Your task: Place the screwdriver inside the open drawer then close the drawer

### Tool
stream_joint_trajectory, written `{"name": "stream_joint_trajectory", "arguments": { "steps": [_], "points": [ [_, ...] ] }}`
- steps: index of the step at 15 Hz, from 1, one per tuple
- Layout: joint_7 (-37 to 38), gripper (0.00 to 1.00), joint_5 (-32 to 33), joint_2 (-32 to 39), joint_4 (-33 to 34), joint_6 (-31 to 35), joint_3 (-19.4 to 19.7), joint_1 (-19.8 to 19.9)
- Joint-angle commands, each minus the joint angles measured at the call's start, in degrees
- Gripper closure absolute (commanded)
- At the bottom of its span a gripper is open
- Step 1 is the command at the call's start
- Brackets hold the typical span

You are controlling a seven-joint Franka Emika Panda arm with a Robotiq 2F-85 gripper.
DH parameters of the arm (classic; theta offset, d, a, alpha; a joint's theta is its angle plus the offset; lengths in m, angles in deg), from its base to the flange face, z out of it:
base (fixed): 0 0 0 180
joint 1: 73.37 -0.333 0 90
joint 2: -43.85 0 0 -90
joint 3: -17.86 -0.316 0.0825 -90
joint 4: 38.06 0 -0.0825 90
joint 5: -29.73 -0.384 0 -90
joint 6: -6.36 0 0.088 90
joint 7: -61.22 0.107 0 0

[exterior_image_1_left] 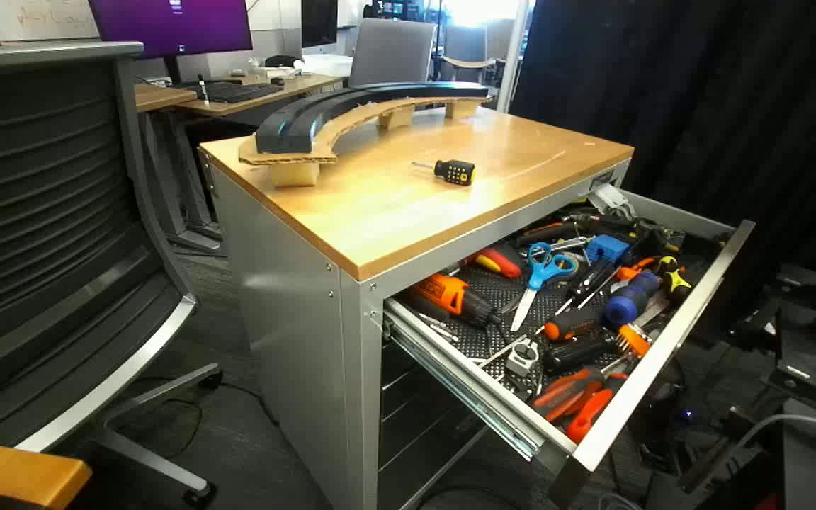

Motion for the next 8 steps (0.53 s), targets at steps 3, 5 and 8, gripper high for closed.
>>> {"name": "stream_joint_trajectory", "arguments": {
  "steps": [3,5,8],
  "points": [
    [0.59,0.0,0.65,0.19,0.56,-0.02,1.03,-1.18],
    [0.59,0.0,0.65,0.18,0.64,-0.02,1.03,-1.18],
    [2.74,0.0,0.9,6.68,3.28,4.19,0.17,0.63]
  ]
}}
